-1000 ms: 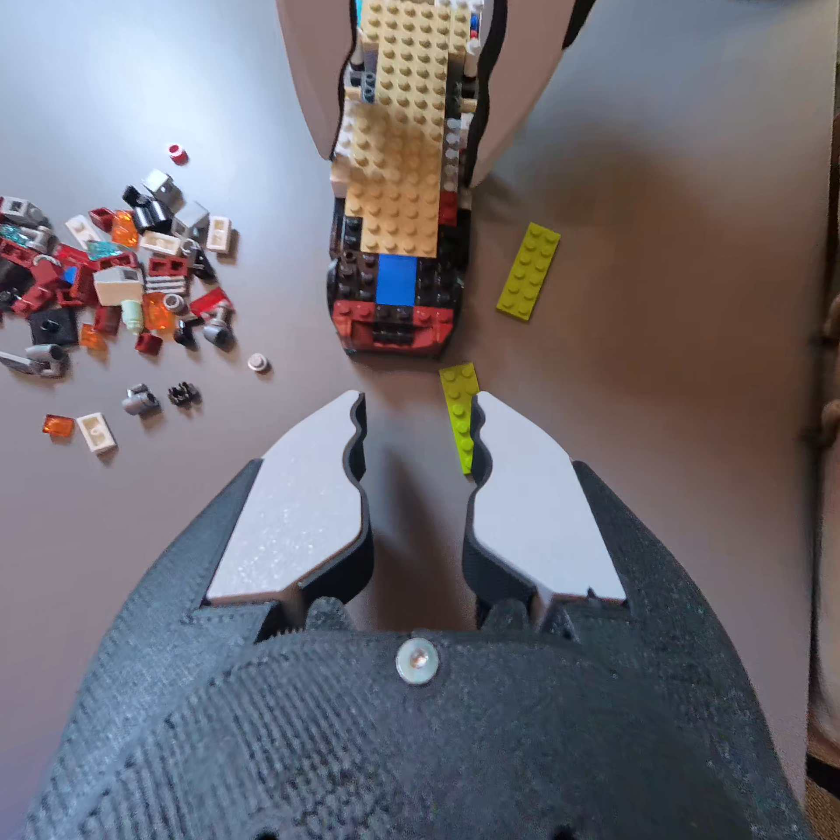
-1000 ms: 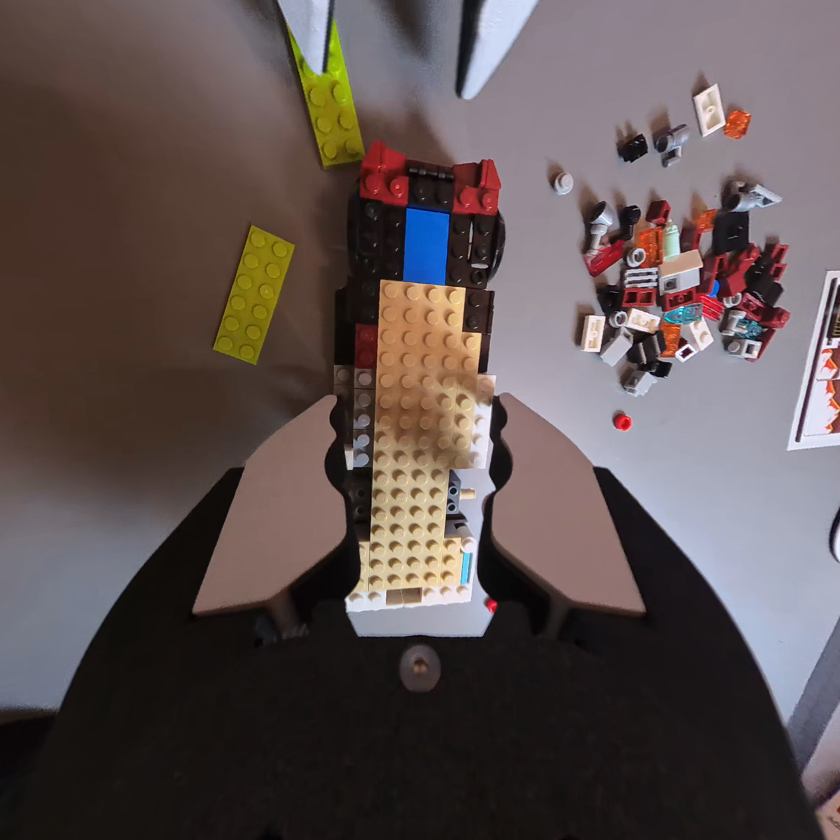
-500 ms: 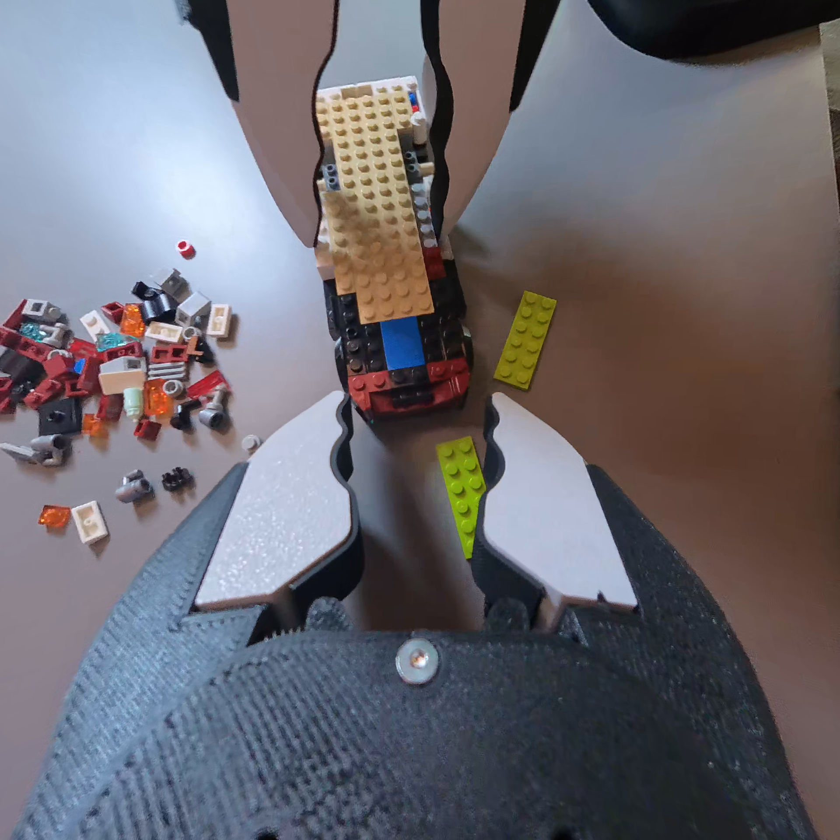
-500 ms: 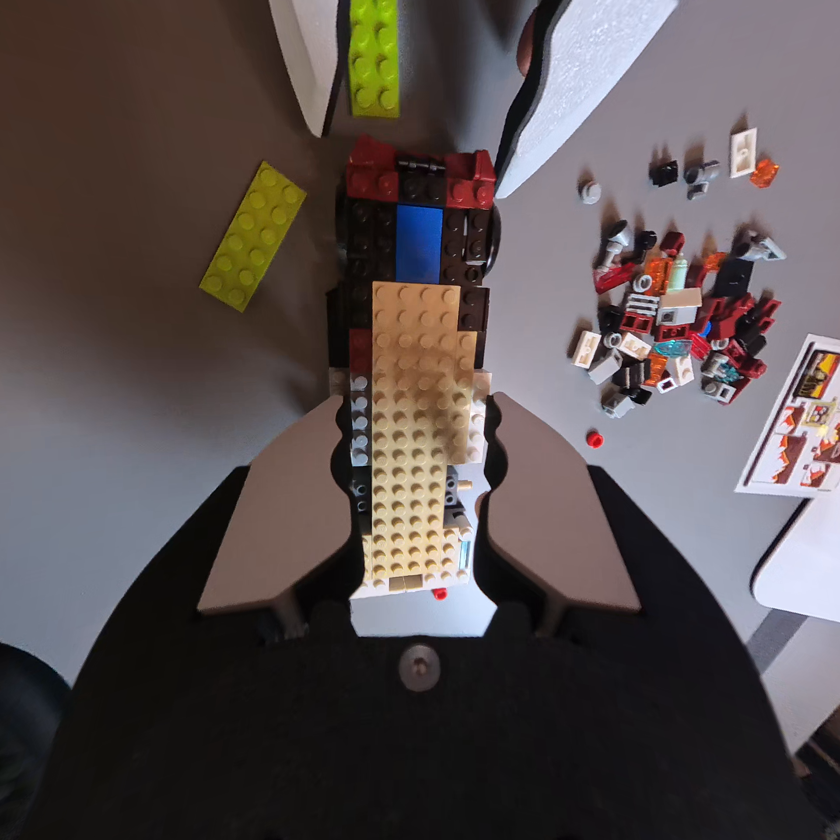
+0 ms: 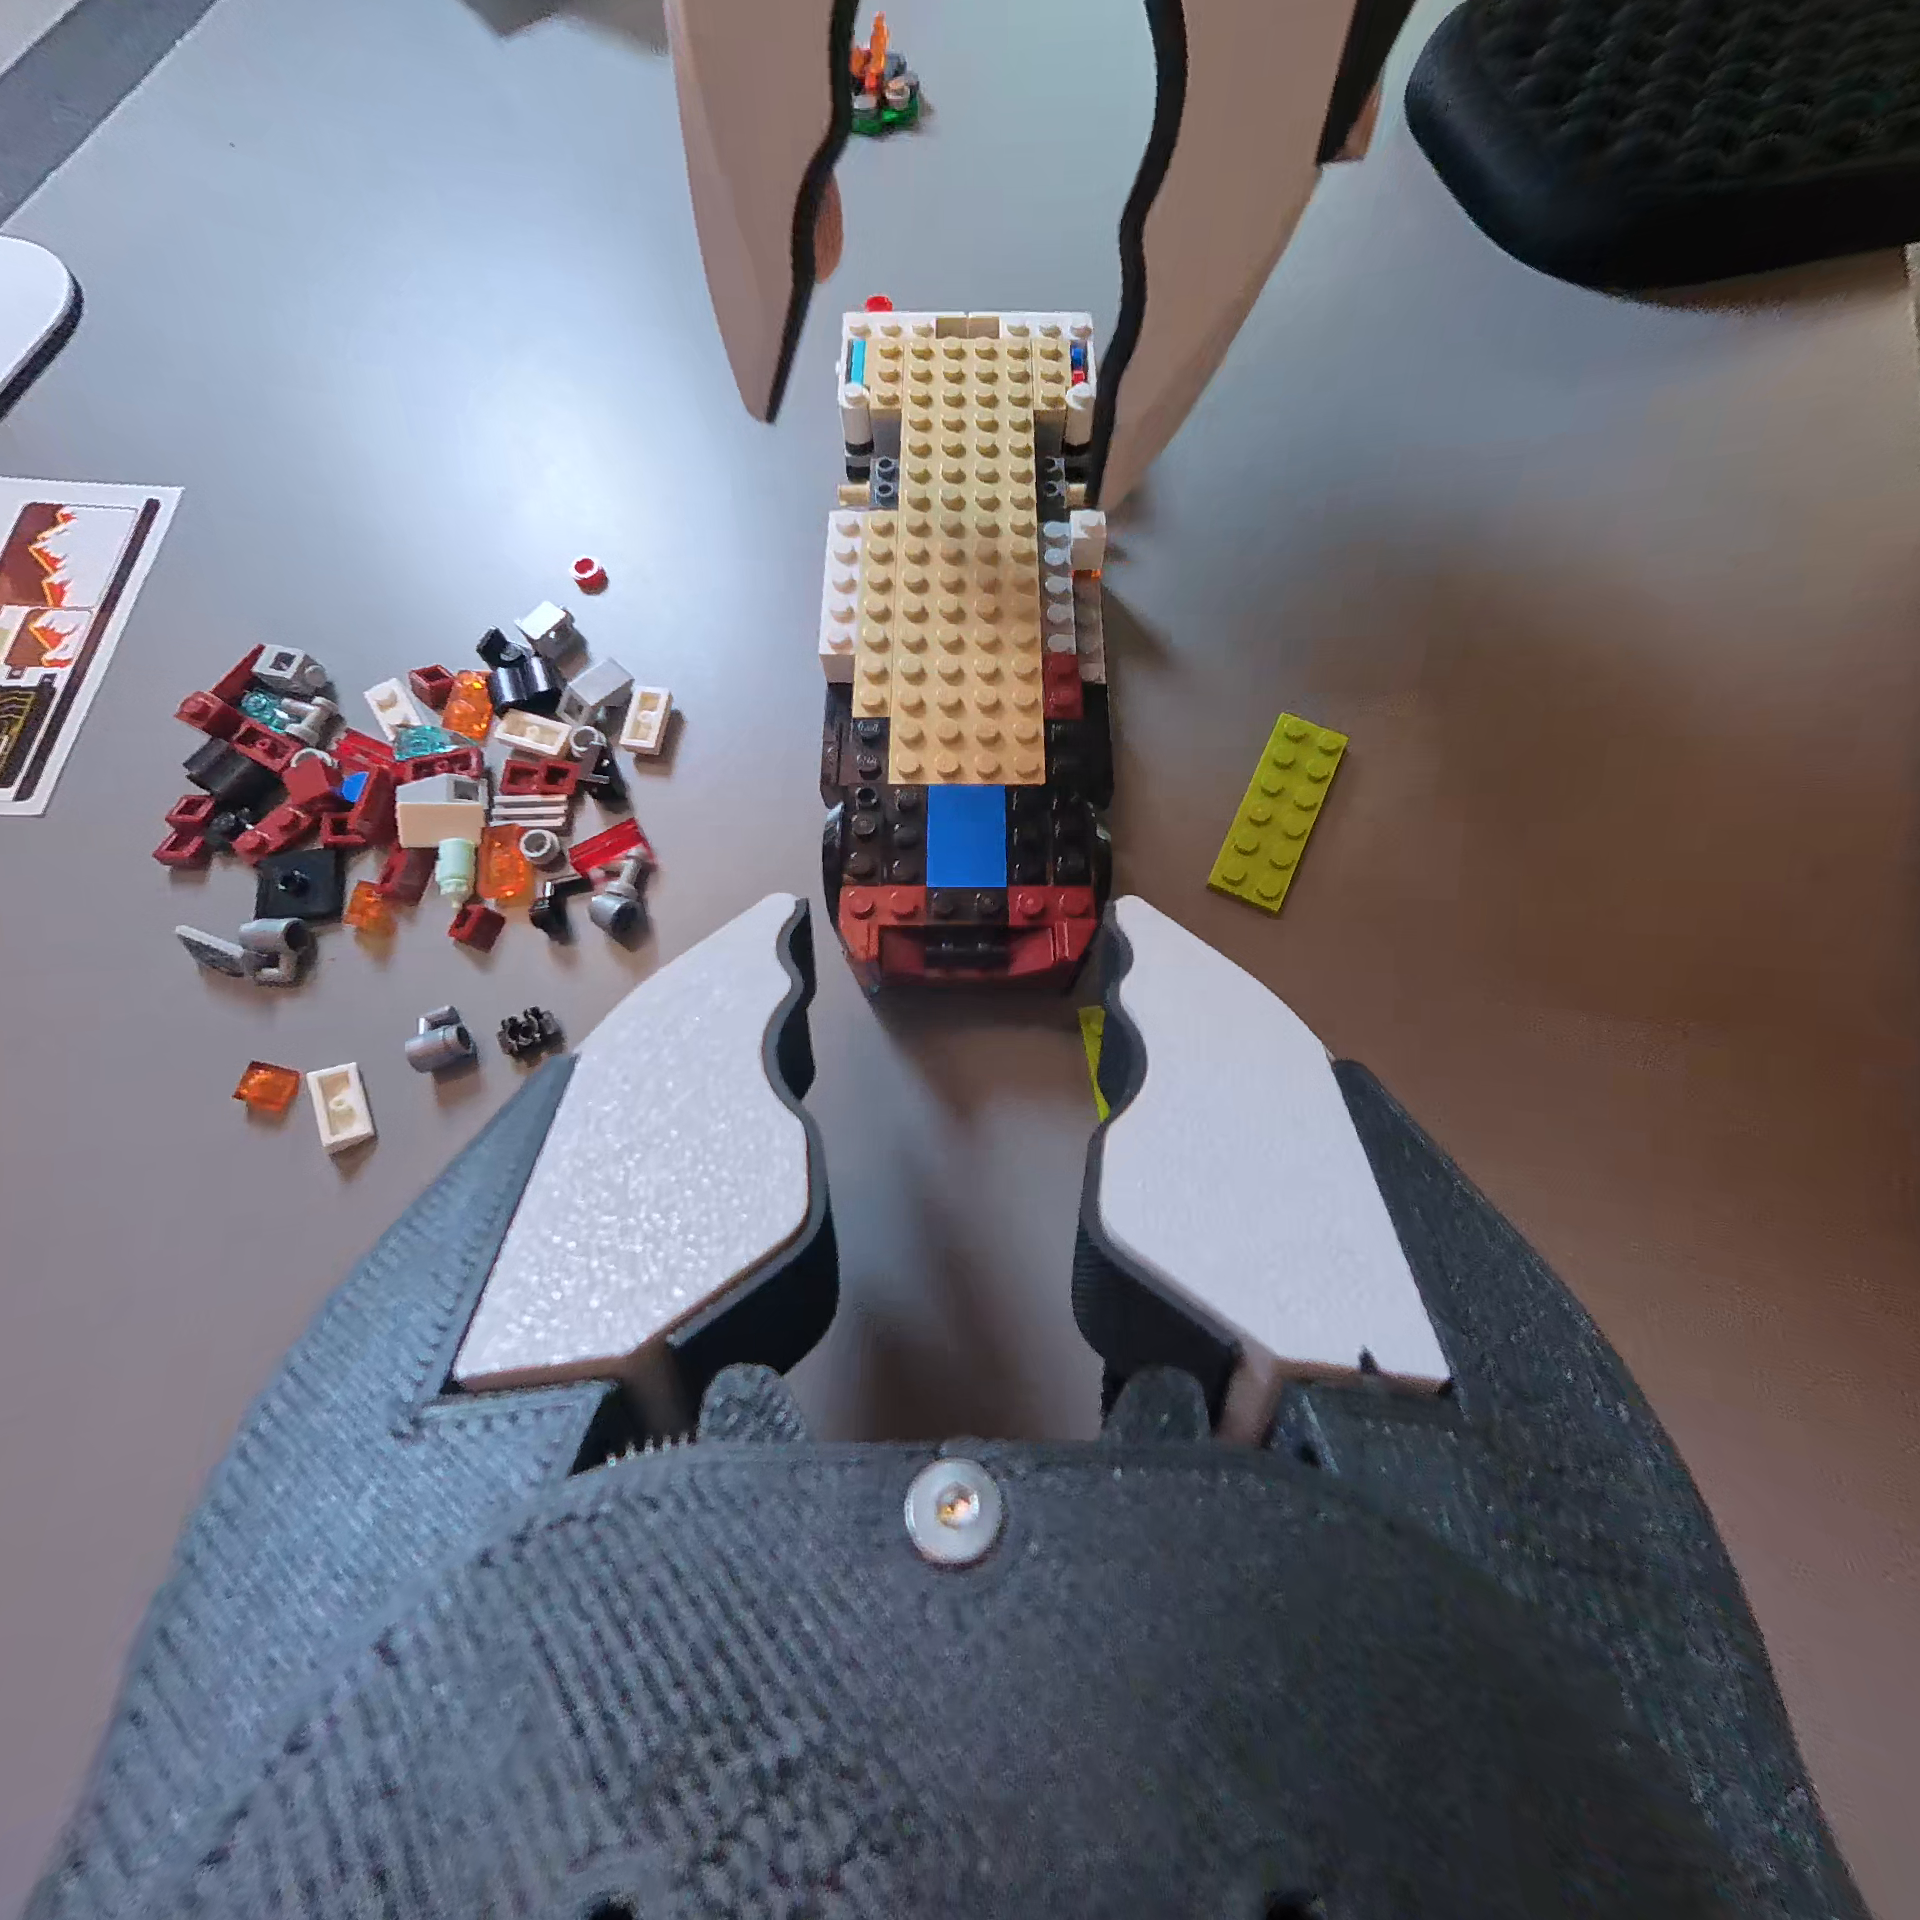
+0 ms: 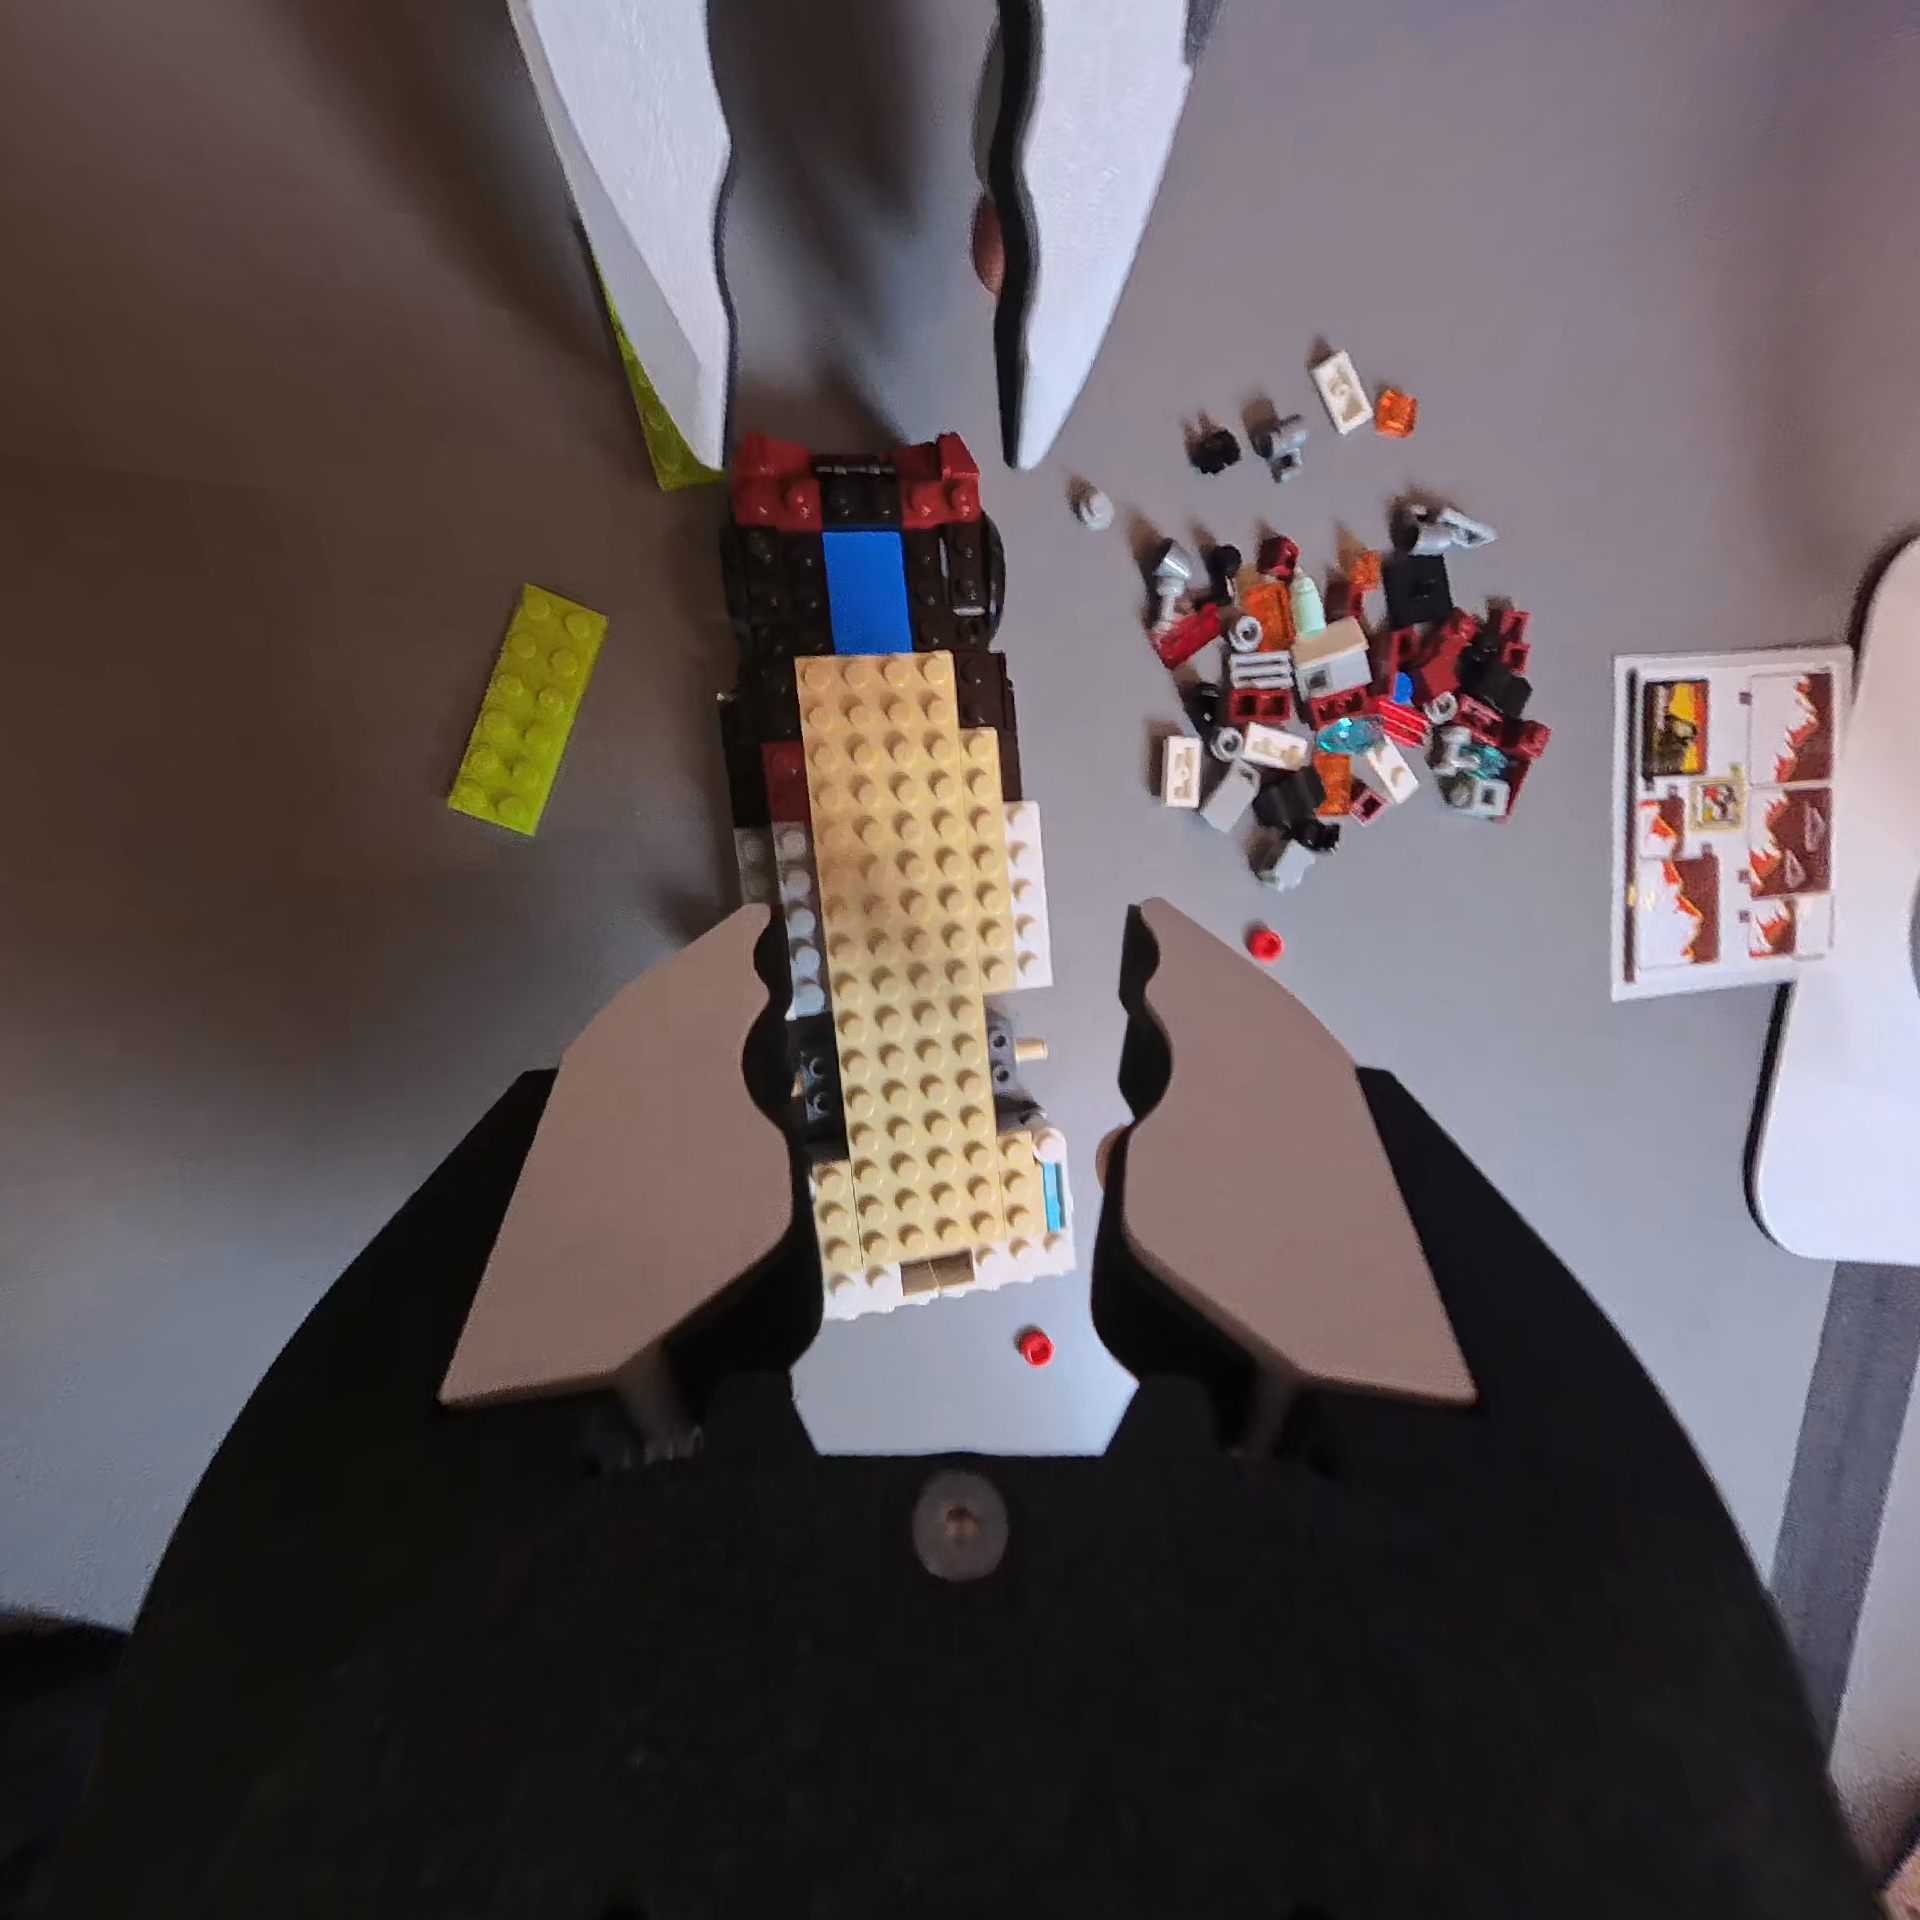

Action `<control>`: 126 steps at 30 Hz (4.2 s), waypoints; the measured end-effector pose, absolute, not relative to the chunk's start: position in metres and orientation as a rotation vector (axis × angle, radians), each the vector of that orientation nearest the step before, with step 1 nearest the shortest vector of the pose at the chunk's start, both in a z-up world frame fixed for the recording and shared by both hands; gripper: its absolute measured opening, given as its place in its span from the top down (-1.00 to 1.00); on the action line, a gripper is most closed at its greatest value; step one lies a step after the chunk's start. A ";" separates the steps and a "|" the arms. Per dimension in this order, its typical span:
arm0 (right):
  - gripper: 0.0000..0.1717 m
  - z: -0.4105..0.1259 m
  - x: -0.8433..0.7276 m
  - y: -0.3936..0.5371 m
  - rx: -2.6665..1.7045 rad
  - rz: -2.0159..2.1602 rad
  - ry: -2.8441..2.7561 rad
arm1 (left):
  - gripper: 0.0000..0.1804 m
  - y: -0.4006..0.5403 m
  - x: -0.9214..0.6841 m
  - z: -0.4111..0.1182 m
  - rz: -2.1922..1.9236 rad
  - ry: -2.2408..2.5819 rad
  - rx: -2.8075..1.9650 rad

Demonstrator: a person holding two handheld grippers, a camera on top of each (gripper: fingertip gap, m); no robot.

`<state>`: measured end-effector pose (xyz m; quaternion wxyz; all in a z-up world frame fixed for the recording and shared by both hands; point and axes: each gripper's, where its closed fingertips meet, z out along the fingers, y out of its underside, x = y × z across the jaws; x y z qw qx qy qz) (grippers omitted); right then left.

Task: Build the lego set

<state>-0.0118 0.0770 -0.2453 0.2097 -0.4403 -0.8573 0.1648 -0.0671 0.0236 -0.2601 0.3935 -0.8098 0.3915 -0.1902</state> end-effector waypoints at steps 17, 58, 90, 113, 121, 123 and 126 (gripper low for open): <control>0.35 -0.276 0.046 0.148 -1.447 -0.032 -2.290 | 0.51 -0.015 -0.013 -0.268 -0.577 1.213 -1.980; 0.30 -0.281 0.069 0.068 -1.607 0.399 -2.394 | 0.68 0.021 -0.083 -0.245 -0.340 1.014 -1.919; 0.81 -0.287 0.040 -0.036 -1.340 0.610 -2.482 | 0.27 0.030 -0.092 -0.261 -0.419 0.989 -1.994; 0.81 -0.213 0.035 0.084 -1.449 0.575 -2.172 | 0.18 0.040 -0.077 -0.284 -0.348 1.146 -2.037; 0.81 -0.239 0.026 0.090 -1.536 0.594 -2.225 | 0.18 0.036 -0.078 -0.284 -0.343 1.128 -2.038; 0.81 -0.245 0.024 0.087 -1.549 0.593 -2.235 | 0.18 0.036 -0.079 -0.284 -0.337 1.119 -2.042; 0.81 -0.250 0.023 0.083 -1.583 0.603 -2.228 | 0.18 0.034 -0.080 -0.284 -0.327 1.108 -2.050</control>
